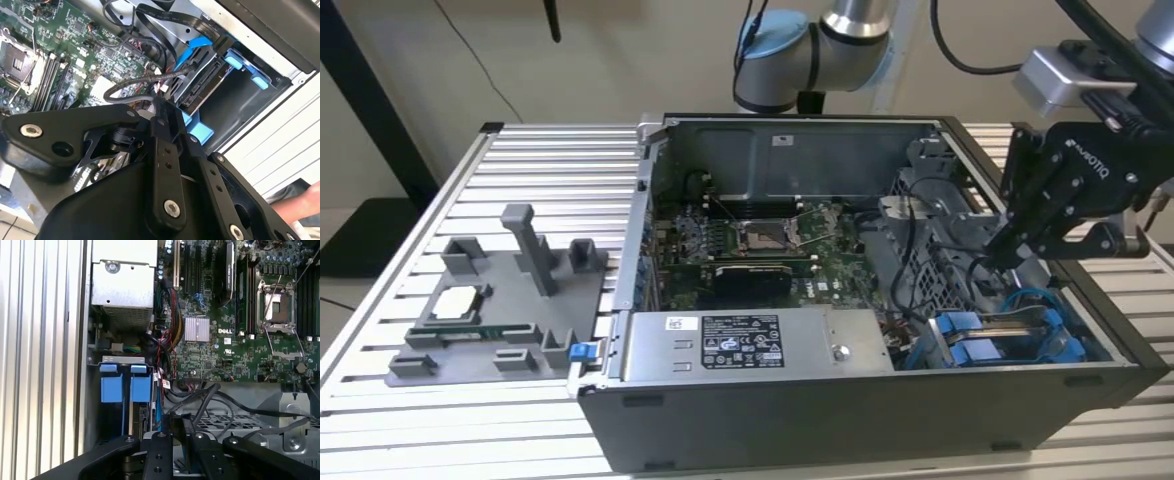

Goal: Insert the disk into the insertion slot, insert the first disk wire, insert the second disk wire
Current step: 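Insert the first disk wire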

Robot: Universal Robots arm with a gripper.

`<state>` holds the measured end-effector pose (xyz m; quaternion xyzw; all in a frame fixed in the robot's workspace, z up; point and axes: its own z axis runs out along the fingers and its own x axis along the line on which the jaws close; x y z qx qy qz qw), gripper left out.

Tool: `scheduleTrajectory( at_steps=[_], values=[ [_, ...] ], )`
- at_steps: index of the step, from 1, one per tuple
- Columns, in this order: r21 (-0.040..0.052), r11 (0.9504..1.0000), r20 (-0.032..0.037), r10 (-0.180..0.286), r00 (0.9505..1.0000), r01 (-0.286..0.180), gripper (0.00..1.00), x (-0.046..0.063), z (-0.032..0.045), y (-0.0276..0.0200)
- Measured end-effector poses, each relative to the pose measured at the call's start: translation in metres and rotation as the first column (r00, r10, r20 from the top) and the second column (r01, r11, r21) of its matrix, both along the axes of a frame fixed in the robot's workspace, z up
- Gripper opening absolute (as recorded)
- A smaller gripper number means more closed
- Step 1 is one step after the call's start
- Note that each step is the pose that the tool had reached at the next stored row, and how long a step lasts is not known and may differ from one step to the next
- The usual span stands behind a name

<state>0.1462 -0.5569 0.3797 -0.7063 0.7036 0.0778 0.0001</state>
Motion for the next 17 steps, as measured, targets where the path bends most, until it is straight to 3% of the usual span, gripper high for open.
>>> scheduleTrajectory(
  at_steps=[4, 9, 10, 17],
  values=[
    [-0.0002, 1.0, -0.0259, 0.0, 0.9997, 0.0, 0.0, 0.0019, -0.0019, -0.0008],
    [-0.0003, 1.0, -0.0734, 0.0, 0.9973, 0.0, 0.0, 0.005, -0.004, -0.0022],
    [-0.0002, 1.0, -0.0802, 0.0, 0.9968, 0.0, 0.0, 0.0055, -0.0044, -0.0024],
    [-0.0001, 1.0, -0.0816, 0.0, 0.9967, 0.0, 0.0, 0.0058, -0.0046, -0.0025]
  ],
)
